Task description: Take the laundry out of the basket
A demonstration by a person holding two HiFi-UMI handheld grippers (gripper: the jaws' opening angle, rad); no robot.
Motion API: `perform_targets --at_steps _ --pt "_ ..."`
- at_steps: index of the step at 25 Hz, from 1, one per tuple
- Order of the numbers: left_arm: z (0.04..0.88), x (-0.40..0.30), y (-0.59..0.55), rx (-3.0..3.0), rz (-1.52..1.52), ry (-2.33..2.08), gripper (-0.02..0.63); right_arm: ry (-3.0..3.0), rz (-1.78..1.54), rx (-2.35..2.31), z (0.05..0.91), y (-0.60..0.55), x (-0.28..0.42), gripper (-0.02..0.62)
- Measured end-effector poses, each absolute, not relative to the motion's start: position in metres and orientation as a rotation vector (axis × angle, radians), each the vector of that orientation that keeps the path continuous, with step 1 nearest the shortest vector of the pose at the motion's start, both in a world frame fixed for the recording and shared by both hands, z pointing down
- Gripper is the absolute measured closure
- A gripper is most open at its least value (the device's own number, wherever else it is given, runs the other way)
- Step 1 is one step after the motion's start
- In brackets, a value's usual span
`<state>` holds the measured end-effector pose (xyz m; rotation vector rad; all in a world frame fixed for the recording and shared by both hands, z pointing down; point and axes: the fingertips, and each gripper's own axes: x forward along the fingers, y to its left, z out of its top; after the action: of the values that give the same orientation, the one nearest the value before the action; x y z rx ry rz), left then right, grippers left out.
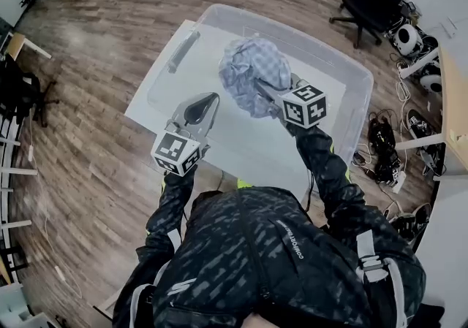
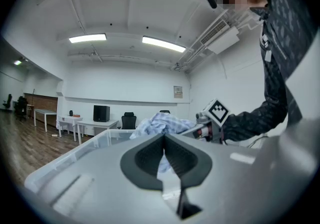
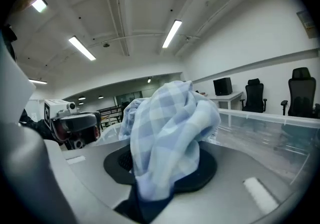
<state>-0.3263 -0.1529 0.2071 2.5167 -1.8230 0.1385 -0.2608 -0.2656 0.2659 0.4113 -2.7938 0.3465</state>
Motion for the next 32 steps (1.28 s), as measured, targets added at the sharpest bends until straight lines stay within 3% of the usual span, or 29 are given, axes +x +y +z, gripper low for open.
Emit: perform_targets --at_steps 11,17,32 --pt "0.208 -0.329 -0.149 2.542 0.130 -1.788 0.598 -2.943 0.270 0.491 0.197 -0.214 -0.237 0.453" --pt "0.193 -0.313 -0.140 2.584 -0.040 -1.629 0.598 -2.983 0.228 0.552 0.165 -0.184 -0.227 0.448" --pt "0.144 -0.258 -0.029 2.822 -0.146 -1.435 0.598 -3.044 0.141 0.690 0.126 -0.056 -0.210 0.448"
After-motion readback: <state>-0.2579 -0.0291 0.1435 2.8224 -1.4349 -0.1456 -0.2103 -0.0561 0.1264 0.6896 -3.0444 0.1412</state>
